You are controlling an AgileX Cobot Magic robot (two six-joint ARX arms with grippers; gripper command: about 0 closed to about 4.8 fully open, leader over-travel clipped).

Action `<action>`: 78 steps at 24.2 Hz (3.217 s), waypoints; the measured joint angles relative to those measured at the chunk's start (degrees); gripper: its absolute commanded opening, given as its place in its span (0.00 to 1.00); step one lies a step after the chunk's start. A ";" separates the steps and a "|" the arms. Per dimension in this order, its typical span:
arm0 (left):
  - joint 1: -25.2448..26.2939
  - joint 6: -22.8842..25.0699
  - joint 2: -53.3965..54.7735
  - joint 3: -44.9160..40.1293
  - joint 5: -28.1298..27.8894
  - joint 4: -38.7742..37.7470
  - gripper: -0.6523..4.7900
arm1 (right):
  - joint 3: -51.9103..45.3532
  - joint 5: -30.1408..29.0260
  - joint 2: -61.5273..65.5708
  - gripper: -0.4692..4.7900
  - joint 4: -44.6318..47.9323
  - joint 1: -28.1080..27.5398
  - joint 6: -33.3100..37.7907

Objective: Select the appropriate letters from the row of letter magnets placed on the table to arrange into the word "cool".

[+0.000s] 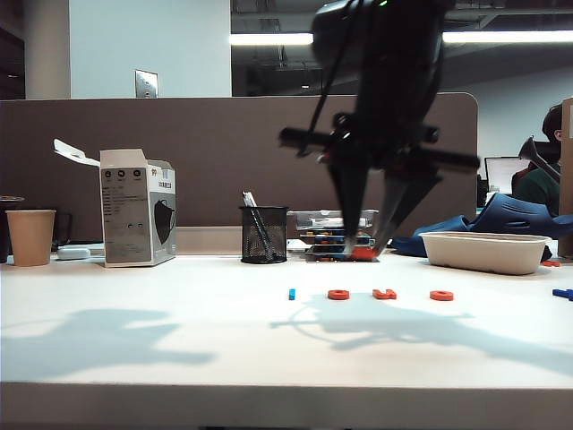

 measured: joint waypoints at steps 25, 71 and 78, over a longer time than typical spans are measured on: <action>0.00 0.00 -0.02 0.00 0.20 -0.02 0.11 | -0.04 -1.90 8.63 0.77 4.00 3.13 2.64; 0.00 0.00 0.00 0.00 0.20 -0.52 0.11 | 9.90 -15.45 14.49 0.08 11.63 -11.37 -9.88; 0.00 0.00 0.00 0.00 0.20 -0.52 0.11 | 9.88 -15.02 14.51 0.08 11.54 -13.05 -9.88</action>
